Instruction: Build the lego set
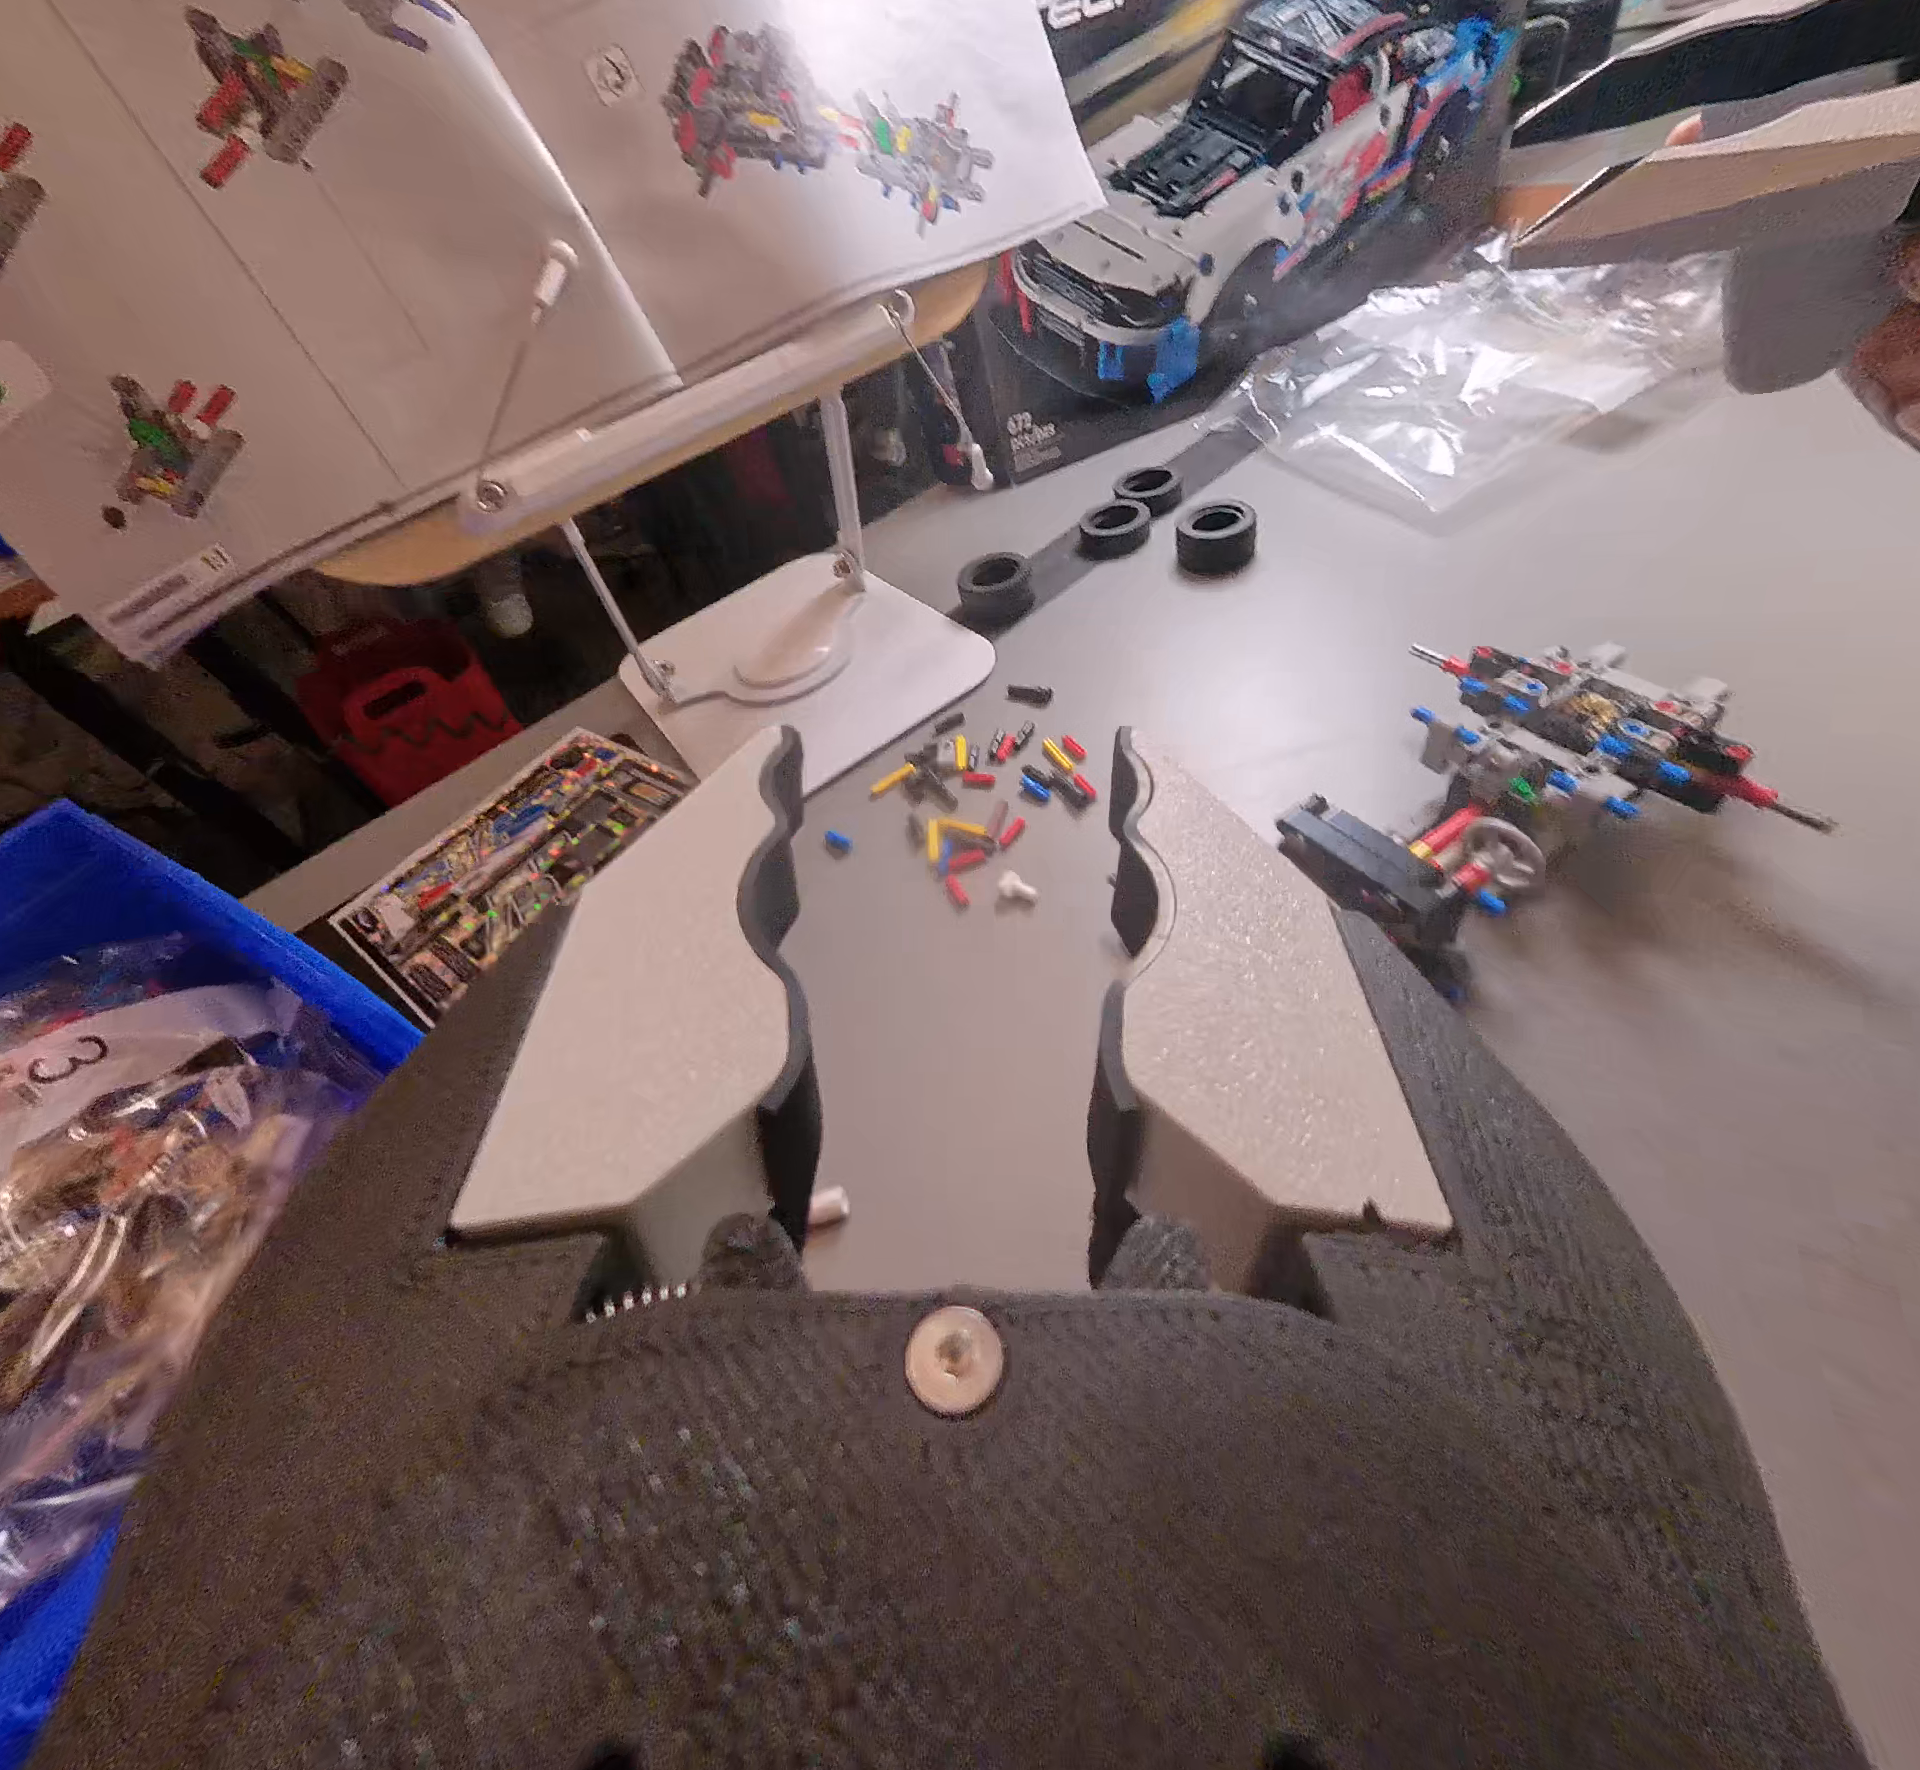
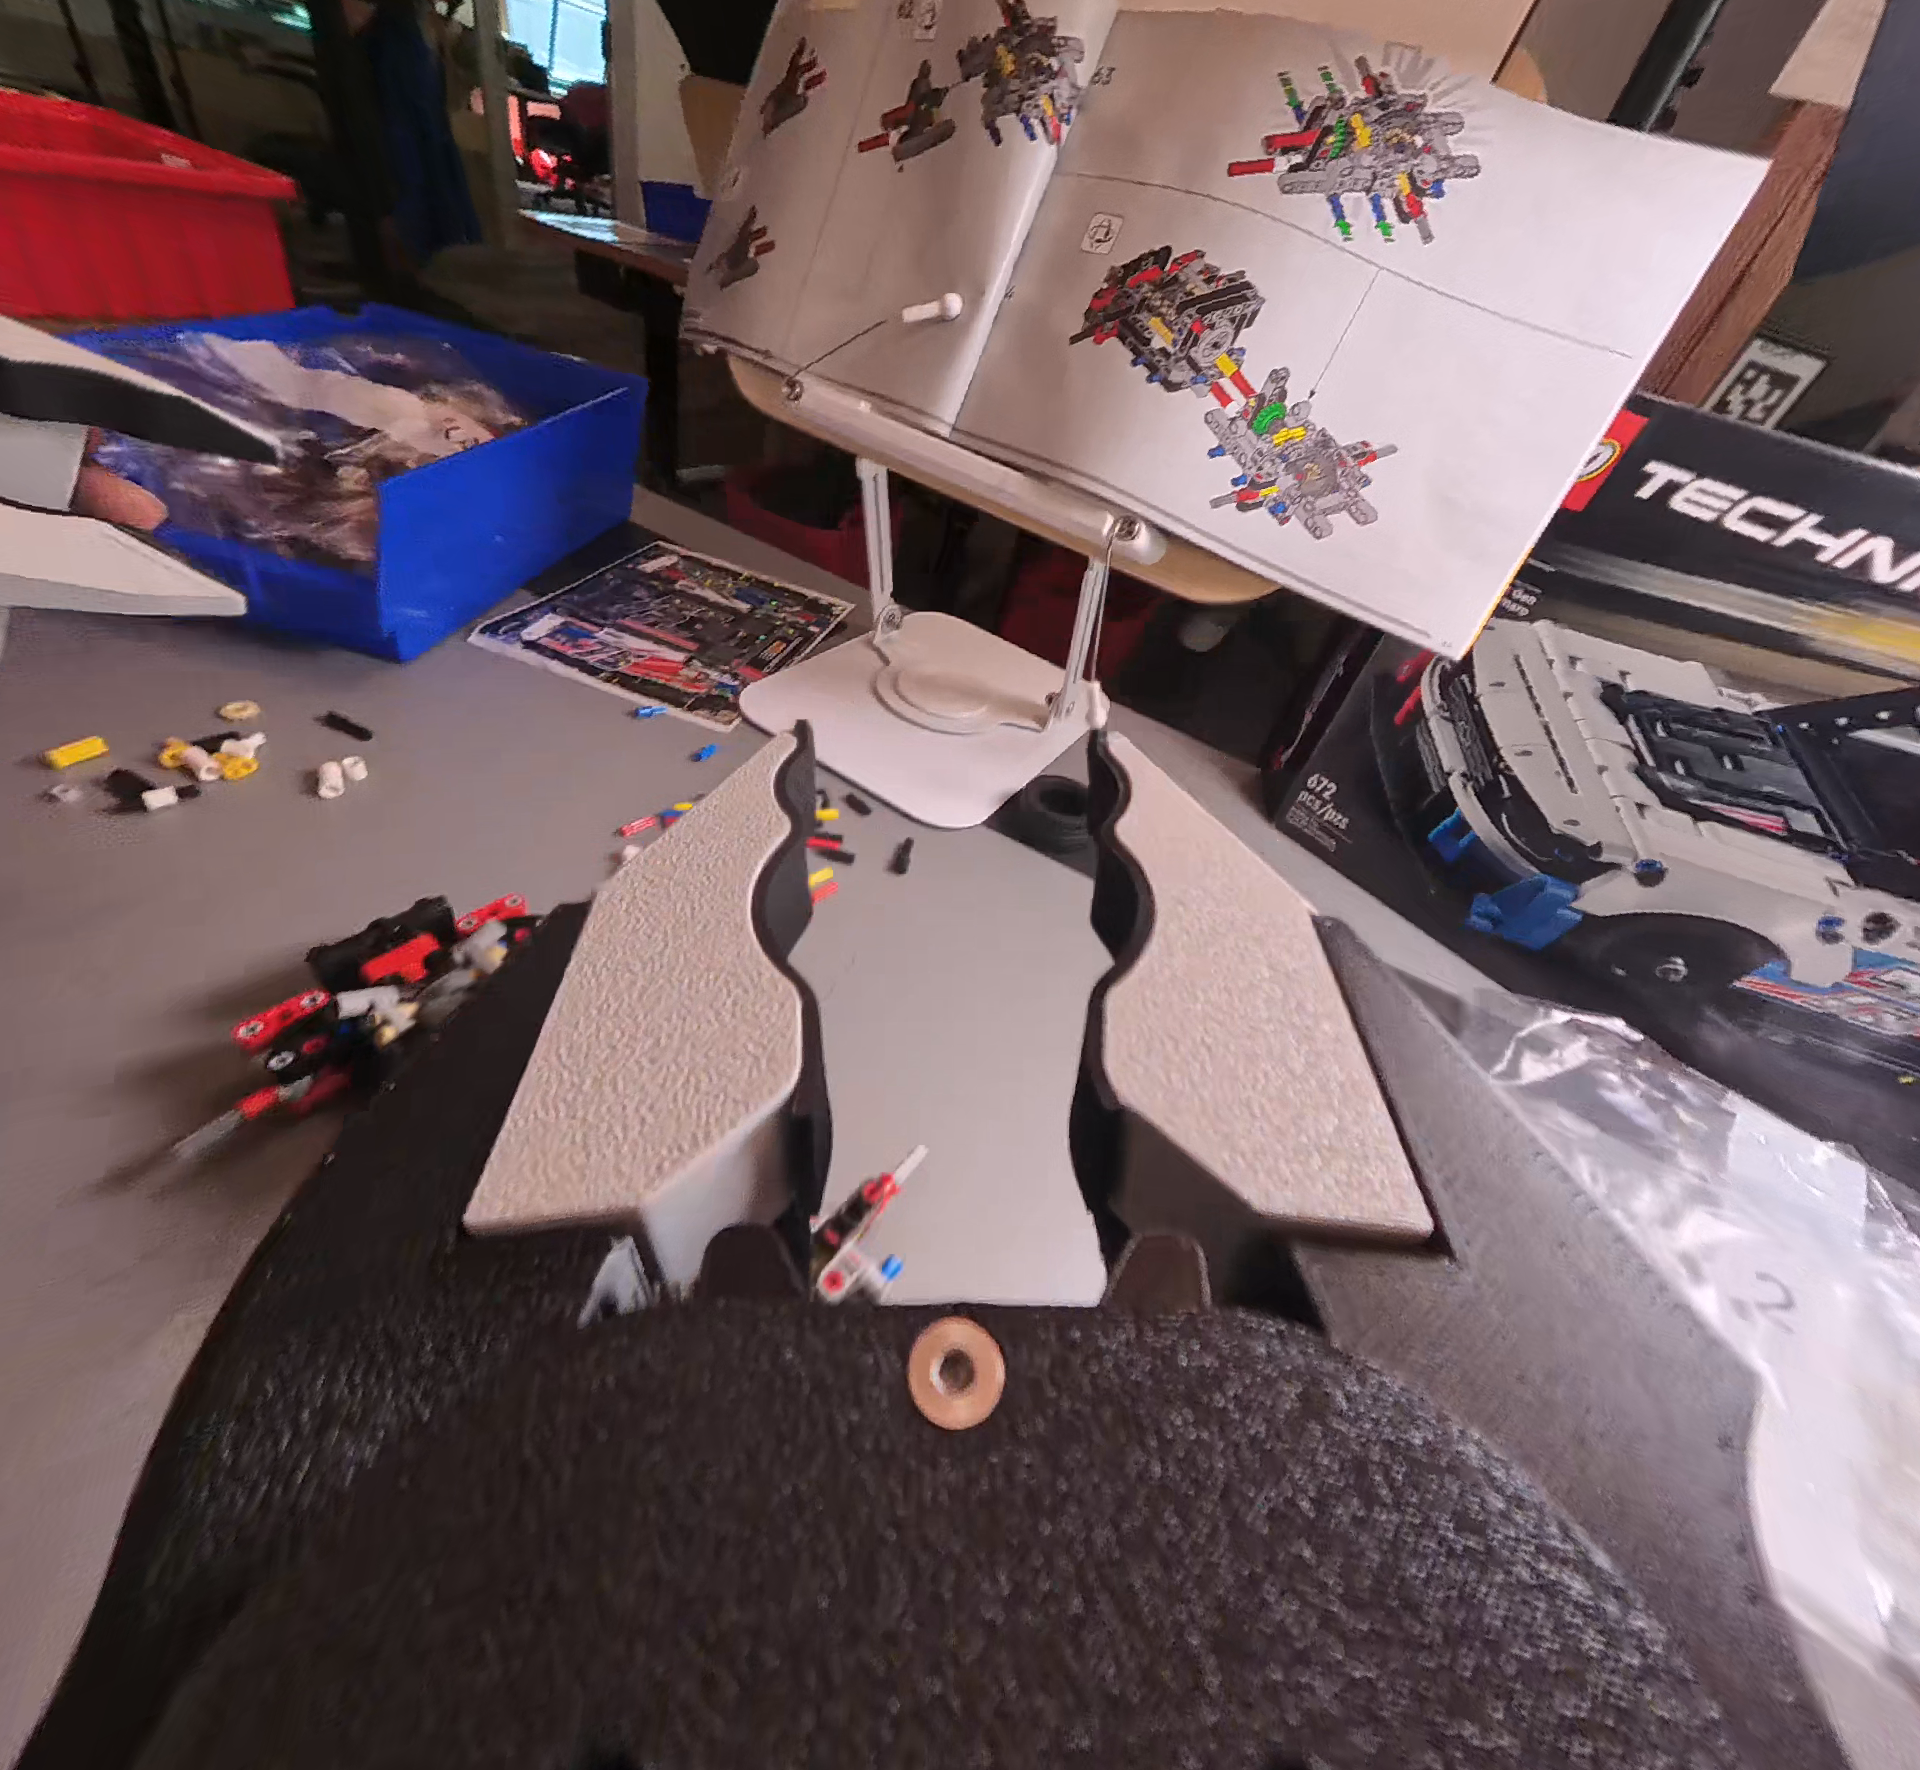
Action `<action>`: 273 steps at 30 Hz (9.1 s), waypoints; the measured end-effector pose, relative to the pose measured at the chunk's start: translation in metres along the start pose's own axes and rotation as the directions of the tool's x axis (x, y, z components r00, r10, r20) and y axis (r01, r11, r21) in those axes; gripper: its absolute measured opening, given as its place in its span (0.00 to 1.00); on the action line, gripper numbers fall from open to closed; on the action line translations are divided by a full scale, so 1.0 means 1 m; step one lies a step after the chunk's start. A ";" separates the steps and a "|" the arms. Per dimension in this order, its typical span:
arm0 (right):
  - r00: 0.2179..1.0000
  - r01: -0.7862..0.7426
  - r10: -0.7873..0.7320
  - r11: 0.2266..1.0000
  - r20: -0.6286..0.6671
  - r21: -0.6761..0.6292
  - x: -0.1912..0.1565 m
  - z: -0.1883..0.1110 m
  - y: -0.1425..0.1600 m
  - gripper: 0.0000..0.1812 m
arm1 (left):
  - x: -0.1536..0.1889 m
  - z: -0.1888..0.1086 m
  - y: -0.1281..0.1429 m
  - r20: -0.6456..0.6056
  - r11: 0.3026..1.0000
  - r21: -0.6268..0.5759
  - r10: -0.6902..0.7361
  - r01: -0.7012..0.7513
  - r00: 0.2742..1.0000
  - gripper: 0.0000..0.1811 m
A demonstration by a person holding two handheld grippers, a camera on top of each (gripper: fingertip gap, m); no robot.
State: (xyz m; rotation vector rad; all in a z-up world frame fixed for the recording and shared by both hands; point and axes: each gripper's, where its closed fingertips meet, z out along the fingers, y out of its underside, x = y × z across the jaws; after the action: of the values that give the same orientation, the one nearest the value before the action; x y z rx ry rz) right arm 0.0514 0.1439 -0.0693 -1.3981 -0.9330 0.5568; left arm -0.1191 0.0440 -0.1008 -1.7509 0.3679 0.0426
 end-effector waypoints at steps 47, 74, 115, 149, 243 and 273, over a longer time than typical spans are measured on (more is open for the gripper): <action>0.993 0.078 -0.031 0.891 0.112 -0.447 -0.072 -0.108 0.145 0.34 | 0.101 -0.035 0.115 -0.085 0.956 -0.289 -0.084 0.056 0.993 0.34; 0.988 0.062 0.005 0.903 0.155 -0.425 -0.076 -0.109 0.144 0.31 | 0.109 -0.042 0.094 -0.139 0.984 -0.175 -0.003 -0.022 0.990 0.35; 0.988 0.054 -0.002 0.943 0.156 -0.329 -0.077 -0.113 0.126 0.25 | 0.098 -0.046 0.081 -0.116 0.994 -0.108 -0.035 0.022 0.993 0.39; 0.998 0.025 -0.028 0.998 0.051 0.051 0.010 -0.016 -0.048 0.23 | -0.007 -0.035 -0.036 0.056 0.962 0.245 -0.138 0.120 0.989 0.23; 0.978 0.203 -0.198 0.976 -0.064 0.084 0.073 0.196 -0.045 0.16 | 0.015 0.034 0.005 -0.112 0.974 0.145 -0.160 0.175 0.981 0.32; 0.815 -0.313 0.252 0.949 0.521 0.030 -0.004 0.201 -0.054 0.48 | -0.150 0.123 -0.098 -0.416 0.657 0.190 -0.619 0.730 0.666 0.05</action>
State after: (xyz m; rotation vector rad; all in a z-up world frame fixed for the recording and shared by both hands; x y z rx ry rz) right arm -0.1242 0.2489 -0.0332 -1.3131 -1.0942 1.2394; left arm -0.2141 0.2115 -0.0004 -1.4372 -0.0912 -0.8289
